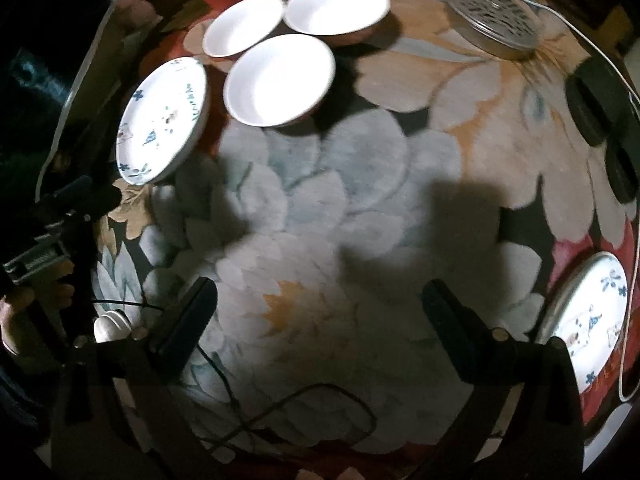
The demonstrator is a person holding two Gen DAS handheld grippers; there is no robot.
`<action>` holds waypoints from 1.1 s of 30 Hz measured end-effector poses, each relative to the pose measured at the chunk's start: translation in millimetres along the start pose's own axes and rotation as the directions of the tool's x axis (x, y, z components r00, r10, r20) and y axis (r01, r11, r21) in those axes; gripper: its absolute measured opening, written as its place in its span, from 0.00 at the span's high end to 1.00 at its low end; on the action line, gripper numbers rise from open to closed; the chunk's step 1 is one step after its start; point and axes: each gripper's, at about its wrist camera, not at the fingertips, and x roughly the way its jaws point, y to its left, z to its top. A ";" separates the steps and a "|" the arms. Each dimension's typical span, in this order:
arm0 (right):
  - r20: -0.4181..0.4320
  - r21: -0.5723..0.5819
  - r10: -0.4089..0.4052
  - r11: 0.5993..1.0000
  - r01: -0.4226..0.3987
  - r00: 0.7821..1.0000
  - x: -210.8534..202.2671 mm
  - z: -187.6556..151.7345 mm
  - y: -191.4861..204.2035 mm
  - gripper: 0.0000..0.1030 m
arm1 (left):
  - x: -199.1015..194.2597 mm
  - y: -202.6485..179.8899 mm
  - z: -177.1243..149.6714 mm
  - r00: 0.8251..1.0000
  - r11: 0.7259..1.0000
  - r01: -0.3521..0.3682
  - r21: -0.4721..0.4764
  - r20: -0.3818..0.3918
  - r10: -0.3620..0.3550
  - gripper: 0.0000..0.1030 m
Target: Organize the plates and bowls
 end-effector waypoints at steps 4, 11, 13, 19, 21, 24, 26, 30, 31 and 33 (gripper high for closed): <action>-0.040 -0.024 0.004 1.000 -0.005 0.999 17.0 10.5 23.0 0.00 | 0.8 16.5 -1.6 1.000 1.000 -0.013 -0.022 -0.001 0.013 0.01; -0.017 0.001 0.016 1.000 -0.016 1.000 34.2 37.7 58.0 0.00 | -1.3 54.0 -6.4 1.000 0.996 -0.006 -0.088 0.008 0.007 0.01; 0.012 0.028 0.039 0.999 -0.039 0.999 42.2 50.8 69.5 0.00 | -0.5 63.6 -8.4 1.000 0.995 -0.007 -0.103 0.009 0.008 0.01; 0.055 0.119 0.107 0.986 -0.113 0.993 75.9 80.6 98.9 0.12 | 0.7 82.7 -14.8 1.000 0.992 -0.025 -0.121 0.002 0.025 0.01; 0.048 0.172 0.109 0.978 -0.116 0.993 90.5 86.1 104.0 0.21 | 1.4 88.7 -17.5 1.000 0.991 -0.027 -0.133 0.000 0.027 0.01; 0.023 0.223 0.116 0.968 -0.118 0.993 108.4 90.5 109.8 0.36 | 1.6 95.0 -20.8 1.000 0.990 -0.032 -0.138 -0.005 0.031 0.01; 0.006 0.234 0.105 0.967 -0.104 0.994 117.5 93.3 112.9 0.51 | 0.6 97.7 -22.8 0.999 0.990 -0.032 -0.134 -0.005 0.032 0.01; -0.012 0.205 0.061 0.977 -0.057 0.998 124.9 97.3 121.7 0.83 | -0.4 101.3 -25.5 0.999 0.990 -0.033 -0.134 -0.007 0.032 0.01; -0.012 0.186 0.051 0.981 -0.048 0.999 124.1 97.8 124.2 0.83 | -0.1 103.3 -26.3 1.000 0.990 -0.031 -0.138 -0.009 0.030 0.01; -0.029 0.141 0.045 0.989 -0.040 0.999 123.7 98.3 126.6 0.82 | 0.5 107.7 -27.2 1.000 0.988 -0.025 -0.150 -0.013 0.023 0.01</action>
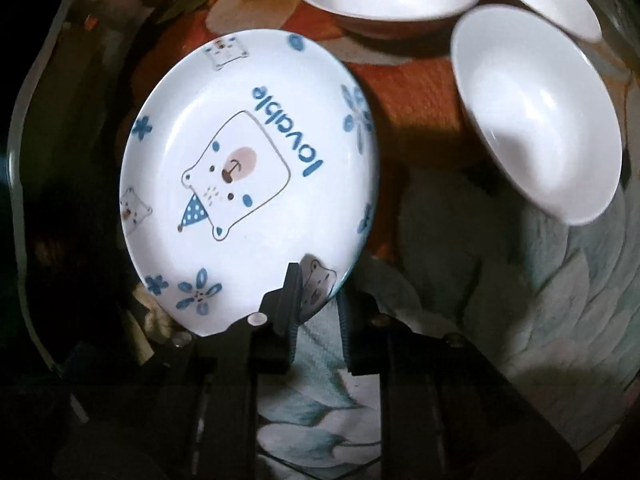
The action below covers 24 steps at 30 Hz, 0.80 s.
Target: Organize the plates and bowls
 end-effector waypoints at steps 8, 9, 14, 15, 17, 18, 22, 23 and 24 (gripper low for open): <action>-0.068 -0.217 -0.063 0.975 0.047 0.996 -7.8 -16.5 -4.5 0.82 | 8.6 4.1 -1.5 0.998 0.999 0.047 -0.017 -0.034 -0.048 0.01; -0.084 -0.262 -0.077 0.964 0.052 0.993 -10.3 -22.5 -8.5 0.82 | 9.4 3.1 -2.0 0.998 0.998 0.056 -0.015 -0.036 -0.056 0.01; -0.127 -0.388 -0.137 0.918 0.078 0.982 -21.1 -45.1 -34.1 0.82 | 17.9 -8.6 -2.7 0.994 0.996 0.092 0.008 -0.061 -0.091 0.01; -0.126 -0.403 -0.149 0.911 0.087 0.981 -23.3 -47.5 -38.6 0.82 | 19.5 -12.4 -2.5 0.994 0.995 0.093 0.019 -0.063 -0.092 0.01; -0.113 -0.400 -0.156 0.911 0.098 0.981 -29.9 -50.7 -48.7 0.83 | 25.2 -23.0 -0.5 0.993 0.994 0.099 0.040 -0.073 -0.096 0.01; -0.104 -0.382 -0.147 0.919 0.097 0.984 -33.3 -50.5 -53.4 0.84 | 27.9 -27.8 0.3 0.992 0.993 0.106 0.047 -0.076 -0.102 0.01; -0.039 -0.284 -0.067 0.957 0.053 0.997 -47.7 -46.4 -66.1 0.81 | 42.2 -52.9 5.0 0.987 0.988 0.133 0.084 -0.097 -0.124 0.12; -0.028 -0.256 -0.054 0.966 0.045 0.998 -49.9 -44.4 -70.3 0.80 | 45.7 -58.1 6.2 0.987 0.986 0.134 0.097 -0.102 -0.124 0.16; -0.017 -0.227 -0.043 0.973 0.038 0.999 -50.3 -42.8 -74.0 0.80 | 49.9 -65.0 7.2 0.987 0.985 0.130 0.113 -0.108 -0.118 0.16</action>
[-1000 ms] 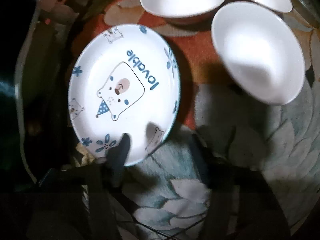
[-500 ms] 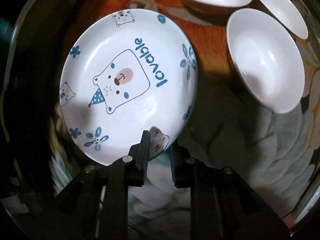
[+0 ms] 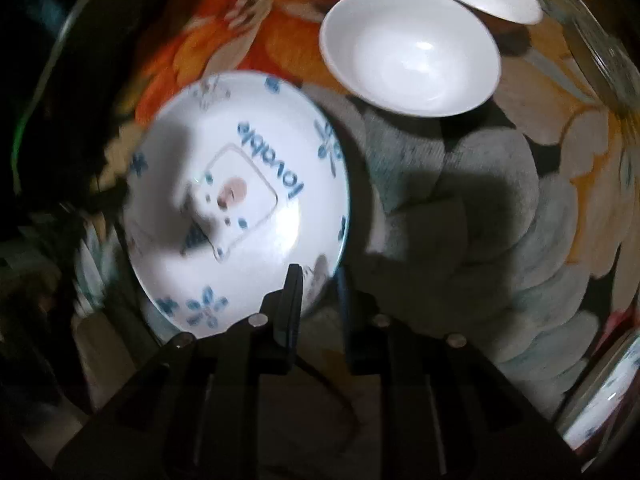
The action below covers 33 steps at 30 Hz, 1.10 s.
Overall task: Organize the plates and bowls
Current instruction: 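Carry the small bear plate with the right tool toward the stacked plates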
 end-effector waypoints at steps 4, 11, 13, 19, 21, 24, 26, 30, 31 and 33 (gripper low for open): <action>0.046 0.094 0.029 0.995 -0.033 0.999 -1.8 -4.1 -7.5 0.80 | 11.4 -12.5 5.9 1.000 0.999 -0.007 0.031 -0.016 0.007 0.23; 0.059 0.189 0.081 0.978 -0.090 0.995 3.7 -6.9 -28.6 0.80 | 29.5 -12.9 7.4 0.998 1.000 0.003 0.025 -0.067 -0.001 0.71; 0.044 0.198 0.082 0.976 -0.089 0.996 18.9 -16.1 -14.5 0.81 | 29.3 -11.6 7.4 0.998 1.000 0.006 0.015 -0.062 -0.005 0.73; 0.024 0.162 0.055 0.985 -0.058 0.998 28.1 -23.7 -7.2 0.86 | 28.2 -11.1 7.1 0.997 1.000 0.011 0.024 -0.070 -0.009 0.76; 0.035 0.151 0.037 0.988 -0.042 0.999 26.3 -22.8 -6.7 0.87 | 26.8 -10.7 2.9 0.997 0.999 0.020 0.026 -0.081 -0.017 0.76; 0.059 0.169 0.022 0.985 -0.032 0.998 23.9 -17.4 -13.3 0.88 | 25.9 -15.5 -7.2 0.994 0.998 0.038 0.044 -0.101 -0.033 0.77; 0.067 0.188 0.038 0.981 -0.050 0.997 22.7 -13.7 -19.7 0.88 | 25.4 -16.4 -11.4 0.995 0.998 0.032 0.045 -0.091 -0.028 0.77; 0.082 0.196 0.051 0.978 -0.066 0.995 16.5 -14.1 -25.7 0.86 | 21.7 -11.3 -4.9 0.998 1.000 0.029 0.000 -0.060 -0.029 0.77; 0.086 0.197 0.052 0.978 -0.068 0.995 16.0 -14.8 -25.8 0.86 | 20.0 -10.6 -2.9 0.998 1.000 0.030 -0.001 -0.054 -0.030 0.77; 0.089 0.197 0.050 0.978 -0.067 0.995 15.8 -16.4 -26.2 0.86 | 21.8 -9.9 0.2 0.998 1.000 0.027 0.006 -0.058 -0.027 0.77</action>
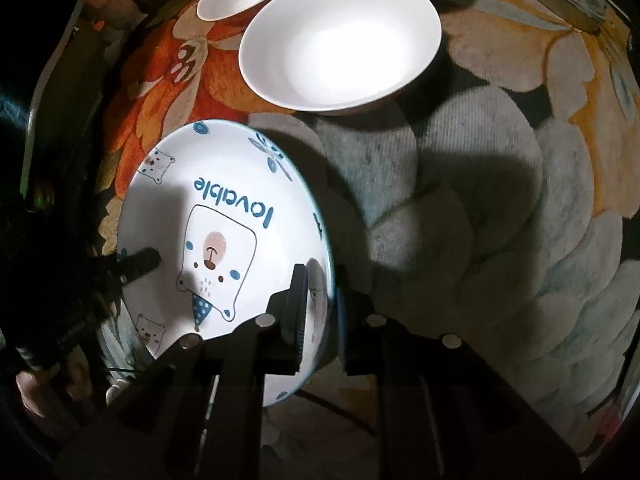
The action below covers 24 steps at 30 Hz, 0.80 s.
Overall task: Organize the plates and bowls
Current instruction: 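Carry the small bear plate with the right tool toward the stacked plates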
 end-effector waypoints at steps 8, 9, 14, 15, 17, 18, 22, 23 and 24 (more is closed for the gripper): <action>-0.007 -0.017 -0.019 1.000 0.019 1.000 4.8 -3.5 4.1 0.88 | 3.9 -6.9 0.2 0.999 0.999 -0.034 0.039 -0.015 0.034 0.82; -0.011 -0.015 -0.018 1.000 0.017 1.000 4.3 -3.5 3.4 0.88 | 3.3 -8.0 -0.3 0.999 0.999 -0.033 0.039 -0.014 0.033 0.82; -0.033 -0.040 -0.016 0.999 0.015 0.999 -4.0 -2.8 3.2 0.89 | 0.1 -14.3 -9.8 1.000 0.999 -0.020 0.029 -0.018 0.021 0.82; -0.037 -0.047 -0.017 0.999 0.015 0.999 -7.0 -2.1 3.2 0.90 | -1.3 -15.7 -11.6 1.000 1.000 -0.013 0.024 -0.018 0.014 0.82; -0.045 -0.053 -0.019 0.998 0.017 0.999 -14.2 0.0 2.4 0.90 | -6.1 -19.1 -11.1 1.000 1.000 -0.003 0.016 -0.016 0.003 0.82; -0.048 -0.053 -0.019 0.998 0.017 0.999 -18.8 1.1 1.4 0.90 | -8.9 -21.8 -10.3 1.000 1.000 -0.001 0.016 -0.012 0.001 0.83; -0.054 -0.044 -0.026 0.999 0.023 0.998 -36.9 6.6 -4.8 0.90 | -22.9 -37.2 -2.9 1.000 1.000 0.018 0.023 0.015 -0.019 0.82; -0.058 -0.036 -0.023 0.999 0.021 0.998 -41.0 7.5 -7.8 0.90 | -26.8 -43.9 0.3 0.999 0.999 0.028 0.027 0.024 -0.029 0.82; -0.062 -0.024 -0.021 1.000 0.019 0.998 -47.4 8.3 -12.8 0.90 | -29.8 -49.4 2.4 0.999 0.999 0.038 0.032 0.029 -0.039 0.82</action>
